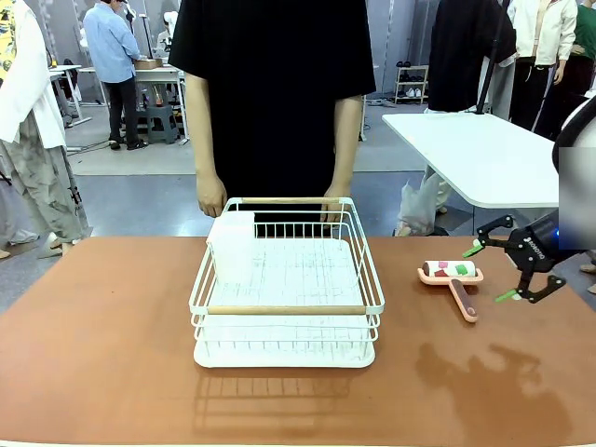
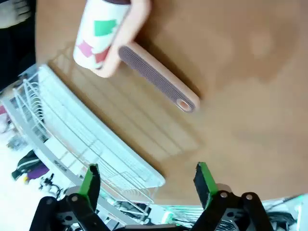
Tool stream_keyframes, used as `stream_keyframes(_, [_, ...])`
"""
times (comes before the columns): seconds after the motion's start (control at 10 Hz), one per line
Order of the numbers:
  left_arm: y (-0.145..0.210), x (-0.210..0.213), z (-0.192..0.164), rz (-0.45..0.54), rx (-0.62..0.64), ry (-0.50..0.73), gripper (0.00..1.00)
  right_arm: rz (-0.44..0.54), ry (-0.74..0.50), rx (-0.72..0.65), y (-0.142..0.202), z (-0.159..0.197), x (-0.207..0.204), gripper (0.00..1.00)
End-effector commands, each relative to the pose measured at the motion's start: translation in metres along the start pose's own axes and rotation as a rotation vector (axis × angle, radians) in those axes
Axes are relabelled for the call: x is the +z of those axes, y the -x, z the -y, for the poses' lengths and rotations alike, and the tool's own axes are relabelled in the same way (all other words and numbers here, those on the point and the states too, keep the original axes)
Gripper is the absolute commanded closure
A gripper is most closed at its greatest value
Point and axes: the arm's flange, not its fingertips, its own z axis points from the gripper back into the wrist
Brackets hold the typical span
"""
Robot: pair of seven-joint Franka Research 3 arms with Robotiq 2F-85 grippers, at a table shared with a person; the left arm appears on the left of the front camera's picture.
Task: Clean the table.
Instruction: Place the Lint Roller down when the Dish drying rack is positioned in the middle of the table.
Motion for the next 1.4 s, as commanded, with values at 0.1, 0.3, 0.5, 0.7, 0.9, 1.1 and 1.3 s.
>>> stream_keyframes(0.1, [0.001,0.002,0.001,0.002,-0.005,0.005,0.00,0.062,0.111,0.005,0.035,-0.022,0.037,0.00])
stream_keyframes(0.3, [0.001,0.002,0.001,0.002,-0.005,0.005,0.00,0.069,0.116,-0.030,0.032,-0.019,0.043,0.00])
stream_keyframes(0.5, [0.001,0.002,0.001,0.002,-0.005,0.005,0.00,0.067,0.097,0.025,0.031,-0.022,0.041,0.00])
stream_keyframes(0.7, [0.001,0.002,0.001,0.002,-0.005,0.005,0.00,0.067,0.097,0.025,0.031,-0.022,0.041,0.00])
stream_keyframes(0.9, [0.001,0.002,0.001,0.002,-0.005,0.005,0.00,0.067,0.097,0.025,0.031,-0.022,0.041,0.00])
stream_keyframes(1.1, [0.001,0.002,0.001,0.002,-0.005,0.005,0.00,0.067,0.097,0.025,0.031,-0.022,0.041,0.00])
stream_keyframes(1.3, [0.001,0.002,0.001,0.002,-0.005,0.005,0.00,0.067,0.097,0.025,0.031,-0.022,0.041,0.00])
